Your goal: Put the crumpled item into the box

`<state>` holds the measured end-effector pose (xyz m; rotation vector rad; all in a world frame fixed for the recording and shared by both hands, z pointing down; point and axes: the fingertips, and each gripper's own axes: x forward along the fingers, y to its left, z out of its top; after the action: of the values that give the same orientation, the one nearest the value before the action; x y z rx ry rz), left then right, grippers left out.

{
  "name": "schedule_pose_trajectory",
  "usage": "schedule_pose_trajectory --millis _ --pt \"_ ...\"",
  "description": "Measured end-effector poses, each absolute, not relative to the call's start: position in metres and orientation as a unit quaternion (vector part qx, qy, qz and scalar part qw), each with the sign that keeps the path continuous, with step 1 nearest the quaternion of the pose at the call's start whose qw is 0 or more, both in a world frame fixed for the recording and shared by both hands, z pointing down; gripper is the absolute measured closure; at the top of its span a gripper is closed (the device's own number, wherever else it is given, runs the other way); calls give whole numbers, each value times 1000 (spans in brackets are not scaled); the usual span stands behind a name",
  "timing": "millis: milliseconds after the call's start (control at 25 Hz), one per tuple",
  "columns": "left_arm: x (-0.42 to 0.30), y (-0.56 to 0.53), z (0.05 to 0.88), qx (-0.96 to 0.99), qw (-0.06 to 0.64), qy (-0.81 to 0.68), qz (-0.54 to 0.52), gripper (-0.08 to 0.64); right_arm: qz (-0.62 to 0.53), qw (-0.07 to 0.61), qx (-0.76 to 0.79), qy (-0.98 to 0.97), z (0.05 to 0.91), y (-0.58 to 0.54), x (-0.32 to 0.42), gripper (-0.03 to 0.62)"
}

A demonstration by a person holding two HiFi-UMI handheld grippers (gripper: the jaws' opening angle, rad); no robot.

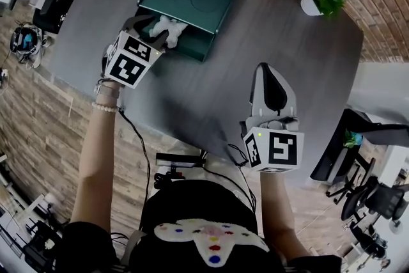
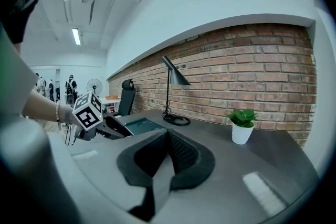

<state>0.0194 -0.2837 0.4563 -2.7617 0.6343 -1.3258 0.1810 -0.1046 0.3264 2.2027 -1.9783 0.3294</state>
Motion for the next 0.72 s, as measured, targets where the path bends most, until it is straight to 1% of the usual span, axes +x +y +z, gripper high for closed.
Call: schedule_pose_trajectory --millis 40,80,200,280,480,720 --pt "18 -281 447 -889 1 216 -404 377 108 82 733 -667 324 -104 180 583" --pt "18 -278 437 -896 -5 228 -382 422 106 82 729 -671 322 -103 179 583" --pt "15 -267 403 -911 -9 259 -320 510 97 81 718 -685 316 -99 172 583" --pt "13 -255 382 -918 -5 275 -287 538 92 83 710 -694 311 -94 166 583" --pt "3 -217 336 -926 4 302 -228 552 80 76 690 -715 295 -80 154 583" --pt "-7 -170 294 -929 18 322 -184 554 67 75 674 -732 282 -63 142 583"
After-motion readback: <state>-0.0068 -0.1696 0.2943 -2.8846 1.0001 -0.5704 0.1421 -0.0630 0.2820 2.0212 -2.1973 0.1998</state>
